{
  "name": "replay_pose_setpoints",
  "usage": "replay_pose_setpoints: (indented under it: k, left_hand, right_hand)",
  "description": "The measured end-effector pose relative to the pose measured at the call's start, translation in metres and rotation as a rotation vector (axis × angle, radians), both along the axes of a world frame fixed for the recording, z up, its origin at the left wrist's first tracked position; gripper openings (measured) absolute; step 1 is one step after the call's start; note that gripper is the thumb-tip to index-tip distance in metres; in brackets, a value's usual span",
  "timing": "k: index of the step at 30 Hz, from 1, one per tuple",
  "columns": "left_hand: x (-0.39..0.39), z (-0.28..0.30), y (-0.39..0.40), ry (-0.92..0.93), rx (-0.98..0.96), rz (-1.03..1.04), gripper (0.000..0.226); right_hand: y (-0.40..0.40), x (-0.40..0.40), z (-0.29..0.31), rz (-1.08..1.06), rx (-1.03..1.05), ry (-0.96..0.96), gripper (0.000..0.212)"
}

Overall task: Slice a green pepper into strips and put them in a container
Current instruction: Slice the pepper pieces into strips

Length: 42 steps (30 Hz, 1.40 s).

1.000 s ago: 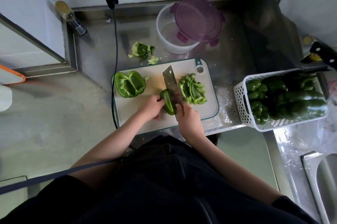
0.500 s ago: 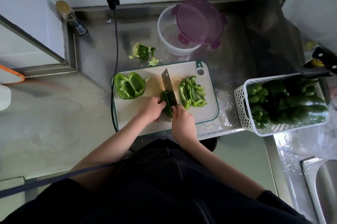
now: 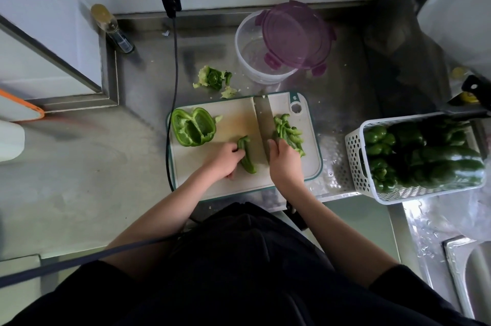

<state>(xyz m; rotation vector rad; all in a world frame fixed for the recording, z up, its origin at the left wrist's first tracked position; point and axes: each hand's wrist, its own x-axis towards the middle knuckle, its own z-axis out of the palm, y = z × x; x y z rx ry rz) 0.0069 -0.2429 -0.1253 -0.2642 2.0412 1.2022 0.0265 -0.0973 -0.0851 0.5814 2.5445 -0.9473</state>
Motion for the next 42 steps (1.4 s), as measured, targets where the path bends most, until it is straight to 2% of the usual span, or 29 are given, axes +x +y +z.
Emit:
replay_pose_setpoints:
  k: [5,8,18,36,42]
  left_hand:
    - [0.003,-0.003,-0.001,-0.003,-0.018,0.021,0.033]
    - [0.004,-0.005,0.001,0.004,-0.033,0.013,0.033]
    - [0.005,-0.002,0.000,0.047,-0.036,0.005,0.035]
    - [0.001,0.005,0.002,0.017,-0.079,-0.054,0.028]
    - [0.001,0.001,0.002,0.031,-0.113,-0.064,0.029]
  right_hand:
    - [-0.006,0.008,0.013,-0.053,-0.122,0.098,0.031]
    - [-0.014,0.021,0.014,-0.015,-0.146,0.083,0.031]
    - [-0.018,0.033,0.005,0.018,-0.093,0.014,0.034]
    - [-0.026,0.029,-0.005,0.072,-0.108,-0.006,0.029]
    - [-0.029,0.026,-0.007,0.093,-0.071,-0.018,0.035]
